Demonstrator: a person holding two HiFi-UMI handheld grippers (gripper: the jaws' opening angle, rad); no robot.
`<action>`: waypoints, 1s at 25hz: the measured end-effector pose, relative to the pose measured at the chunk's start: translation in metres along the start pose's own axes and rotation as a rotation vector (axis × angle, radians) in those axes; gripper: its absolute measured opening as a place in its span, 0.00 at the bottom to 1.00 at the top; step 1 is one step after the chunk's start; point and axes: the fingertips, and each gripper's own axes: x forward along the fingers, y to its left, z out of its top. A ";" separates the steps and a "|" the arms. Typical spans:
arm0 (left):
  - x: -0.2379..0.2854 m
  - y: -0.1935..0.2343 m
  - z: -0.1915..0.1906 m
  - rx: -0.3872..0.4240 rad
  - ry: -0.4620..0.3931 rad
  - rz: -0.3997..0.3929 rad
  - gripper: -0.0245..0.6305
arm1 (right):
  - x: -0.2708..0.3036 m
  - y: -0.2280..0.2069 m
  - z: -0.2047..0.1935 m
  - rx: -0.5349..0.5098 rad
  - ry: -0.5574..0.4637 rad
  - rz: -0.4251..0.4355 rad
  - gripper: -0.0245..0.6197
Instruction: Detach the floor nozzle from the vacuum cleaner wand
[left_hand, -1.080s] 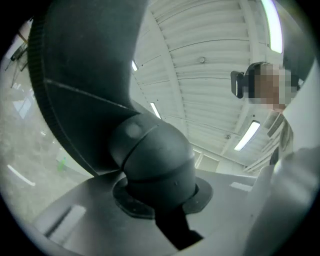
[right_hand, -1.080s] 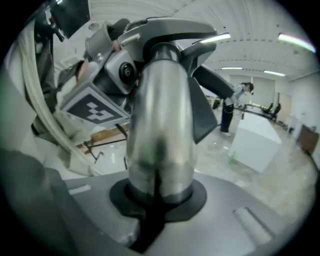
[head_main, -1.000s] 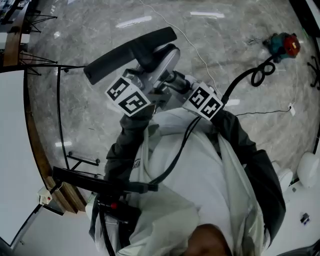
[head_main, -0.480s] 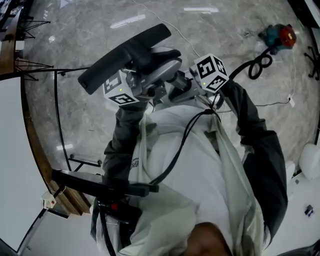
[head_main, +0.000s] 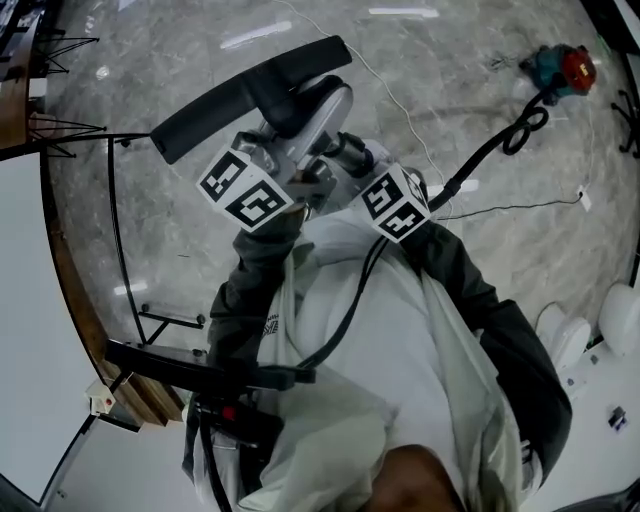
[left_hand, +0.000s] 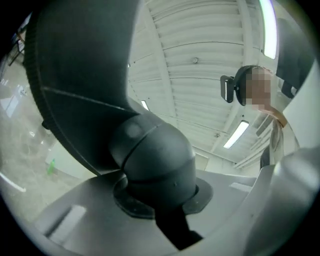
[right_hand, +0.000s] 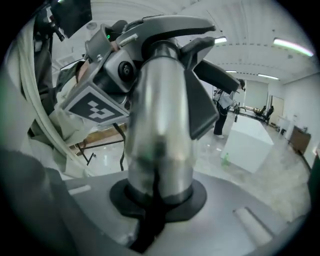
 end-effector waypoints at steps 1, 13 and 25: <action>-0.002 -0.006 0.002 0.018 -0.007 -0.038 0.14 | 0.000 0.004 0.003 -0.011 -0.015 0.026 0.10; -0.017 -0.114 0.010 0.052 -0.062 -0.759 0.15 | -0.105 0.083 0.010 -0.078 -0.084 1.330 0.10; 0.007 -0.040 0.016 0.008 0.000 -0.179 0.14 | -0.028 0.024 0.017 0.027 -0.059 0.216 0.10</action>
